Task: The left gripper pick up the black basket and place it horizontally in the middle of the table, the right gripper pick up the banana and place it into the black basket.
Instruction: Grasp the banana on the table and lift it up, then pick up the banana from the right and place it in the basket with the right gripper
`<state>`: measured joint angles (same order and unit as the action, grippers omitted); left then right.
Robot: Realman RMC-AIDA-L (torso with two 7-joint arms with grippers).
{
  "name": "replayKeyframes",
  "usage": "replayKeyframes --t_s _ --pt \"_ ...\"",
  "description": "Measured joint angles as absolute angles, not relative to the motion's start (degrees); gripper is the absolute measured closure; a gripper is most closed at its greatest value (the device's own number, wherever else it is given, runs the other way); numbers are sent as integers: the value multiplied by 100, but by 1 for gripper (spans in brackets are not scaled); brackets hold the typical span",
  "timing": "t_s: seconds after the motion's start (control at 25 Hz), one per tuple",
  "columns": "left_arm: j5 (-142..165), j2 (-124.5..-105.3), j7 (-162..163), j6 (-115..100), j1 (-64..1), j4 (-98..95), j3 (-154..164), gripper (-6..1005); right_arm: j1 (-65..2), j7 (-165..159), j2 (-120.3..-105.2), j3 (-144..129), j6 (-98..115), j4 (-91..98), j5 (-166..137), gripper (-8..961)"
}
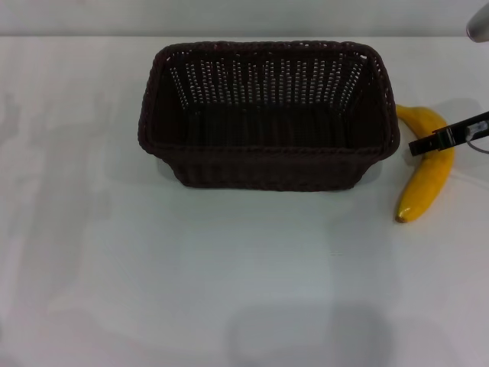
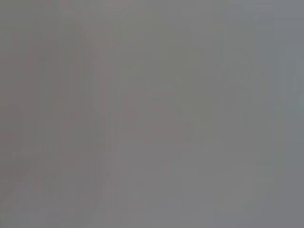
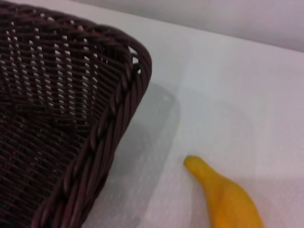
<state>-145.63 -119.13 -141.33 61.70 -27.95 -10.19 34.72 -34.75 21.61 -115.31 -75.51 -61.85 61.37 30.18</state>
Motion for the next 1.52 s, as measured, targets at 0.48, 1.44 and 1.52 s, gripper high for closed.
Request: replayKeyframes --t_s 0.48,1.44,1.52 --pt "-14563 -11918 -14119 6190 -2836 -1019 3473 298 -3453 2378 -11490 -7148 -6225 5956 3207 327" --pt "-14564 -11917 -14089 6224 -2812 -1010 3472 299 -3414 3557 -11497 -5754 -5804 6826 3363 462" --pt "-14564 -11918 -14088 6224 -2810 -1010 3472 298 -3392 3860 -11499 -5751 -5670 7063 3786 463"
